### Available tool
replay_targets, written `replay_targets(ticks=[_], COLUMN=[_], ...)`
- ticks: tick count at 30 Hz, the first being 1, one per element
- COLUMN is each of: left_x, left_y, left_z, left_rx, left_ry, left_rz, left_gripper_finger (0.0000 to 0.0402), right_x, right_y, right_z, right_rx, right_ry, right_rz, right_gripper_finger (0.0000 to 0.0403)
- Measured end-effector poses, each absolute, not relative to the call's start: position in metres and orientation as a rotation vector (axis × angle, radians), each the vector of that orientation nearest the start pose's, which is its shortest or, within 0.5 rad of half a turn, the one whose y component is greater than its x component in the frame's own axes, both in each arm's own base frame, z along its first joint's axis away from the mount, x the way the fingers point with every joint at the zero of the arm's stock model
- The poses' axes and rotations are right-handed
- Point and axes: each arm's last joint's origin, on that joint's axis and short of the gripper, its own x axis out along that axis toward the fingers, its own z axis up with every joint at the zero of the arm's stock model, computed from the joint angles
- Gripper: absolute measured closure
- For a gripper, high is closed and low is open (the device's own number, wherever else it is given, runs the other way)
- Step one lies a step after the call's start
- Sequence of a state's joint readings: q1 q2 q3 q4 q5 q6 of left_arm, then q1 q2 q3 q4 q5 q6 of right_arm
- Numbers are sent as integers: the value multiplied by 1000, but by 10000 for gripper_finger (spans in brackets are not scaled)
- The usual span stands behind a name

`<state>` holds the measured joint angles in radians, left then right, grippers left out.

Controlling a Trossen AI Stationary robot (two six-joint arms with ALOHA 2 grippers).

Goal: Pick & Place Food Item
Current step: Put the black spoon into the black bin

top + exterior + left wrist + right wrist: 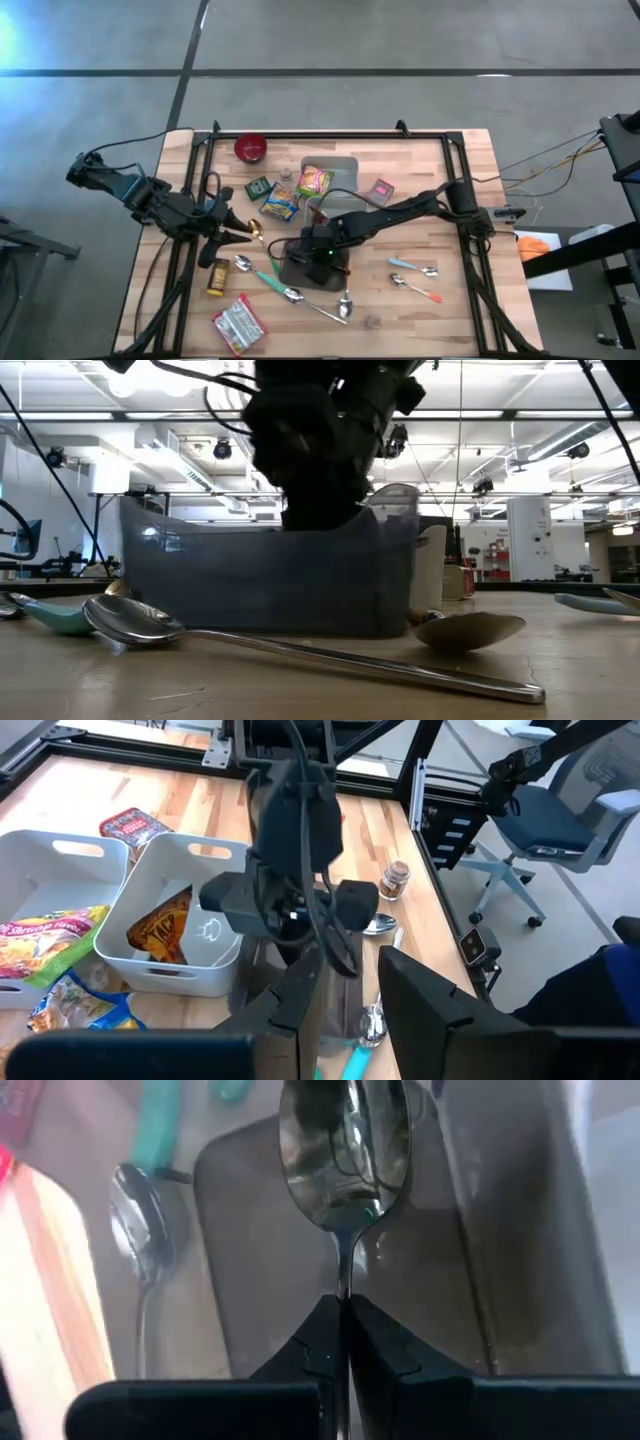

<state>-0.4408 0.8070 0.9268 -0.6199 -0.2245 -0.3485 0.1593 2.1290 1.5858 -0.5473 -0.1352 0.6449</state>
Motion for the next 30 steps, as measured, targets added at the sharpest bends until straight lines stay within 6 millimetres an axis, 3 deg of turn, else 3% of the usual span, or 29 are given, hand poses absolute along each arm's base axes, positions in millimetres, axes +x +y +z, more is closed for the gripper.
replay_targets(ticks=[4, 10, 17, 25, 30], left_x=[145, 145, 145, 145, 145], left_y=[-61, -61, -61, -61, -61], left_z=[337, 336, 336, 336, 336], left_rx=[-177, -198, -198, -198, -199], left_ry=[504, 517, 518, 517, 517], left_rz=[-126, -117, -117, -117, -117], left_gripper_finger=[299, 299, 299, 299, 299], right_x=[449, 447, 449, 453, 453], right_y=[76, 75, 76, 76, 74], right_z=[168, 170, 192, 201, 200], right_rx=[560, 559, 628, 746, 667], right_ry=[1126, 1177, 1182, 1151, 1116], right_rz=[-93, -125, -174, -236, -280], right_gripper_finger=[395, 395, 395, 395, 395])
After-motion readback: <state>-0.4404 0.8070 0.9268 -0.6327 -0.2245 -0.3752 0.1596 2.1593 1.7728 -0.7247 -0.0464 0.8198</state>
